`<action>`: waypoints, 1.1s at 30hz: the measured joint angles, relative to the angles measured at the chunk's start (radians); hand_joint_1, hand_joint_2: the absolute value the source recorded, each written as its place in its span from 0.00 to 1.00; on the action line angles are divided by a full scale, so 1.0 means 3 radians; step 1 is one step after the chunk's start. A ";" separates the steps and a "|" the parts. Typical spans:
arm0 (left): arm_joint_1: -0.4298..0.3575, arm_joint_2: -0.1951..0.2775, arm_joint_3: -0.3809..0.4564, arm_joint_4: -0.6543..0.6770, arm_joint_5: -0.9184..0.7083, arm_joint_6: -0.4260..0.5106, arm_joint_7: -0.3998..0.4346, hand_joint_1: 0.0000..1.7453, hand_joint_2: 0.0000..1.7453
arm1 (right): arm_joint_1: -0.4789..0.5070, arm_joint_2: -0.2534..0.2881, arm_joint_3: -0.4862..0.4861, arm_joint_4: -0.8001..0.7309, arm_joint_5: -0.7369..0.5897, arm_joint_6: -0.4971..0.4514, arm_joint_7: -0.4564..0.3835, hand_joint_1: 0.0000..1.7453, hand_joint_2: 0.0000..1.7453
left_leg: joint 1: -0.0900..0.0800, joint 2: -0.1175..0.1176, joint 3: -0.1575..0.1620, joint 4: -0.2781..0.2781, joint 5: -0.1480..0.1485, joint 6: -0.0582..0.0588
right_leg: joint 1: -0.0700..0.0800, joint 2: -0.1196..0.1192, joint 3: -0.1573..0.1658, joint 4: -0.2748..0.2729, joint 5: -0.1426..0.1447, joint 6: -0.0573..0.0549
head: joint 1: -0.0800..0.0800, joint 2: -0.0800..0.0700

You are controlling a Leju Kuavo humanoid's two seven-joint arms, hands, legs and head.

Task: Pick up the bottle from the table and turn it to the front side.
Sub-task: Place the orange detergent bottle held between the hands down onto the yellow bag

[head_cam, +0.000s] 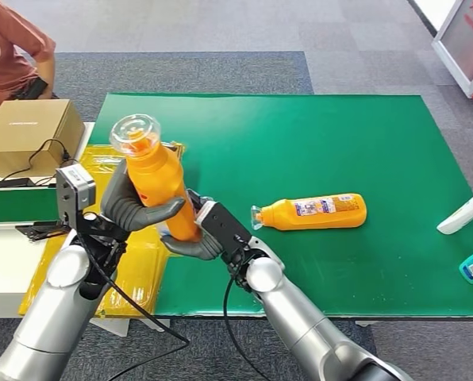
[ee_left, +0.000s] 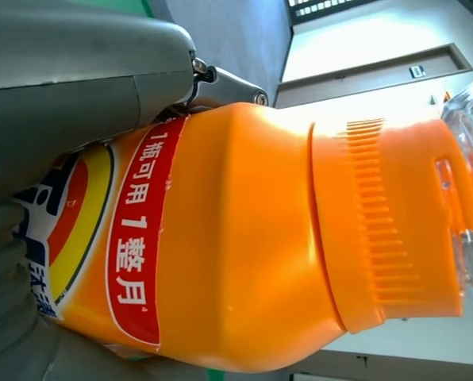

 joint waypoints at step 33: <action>0.0015 0.0394 0.0488 0.0375 -0.2432 0.1841 0.0015 1.00 1.00 | 0.0163 -0.0216 -0.0578 -0.0578 -0.0530 -0.0352 0.0216 0.00 1.00 | 0.0000 0.0000 -0.0002 0.0000 0.0003 -0.0001 | 0.0000 0.0000 -0.0003 0.0000 0.0002 0.0000 | 0.0000 0.0000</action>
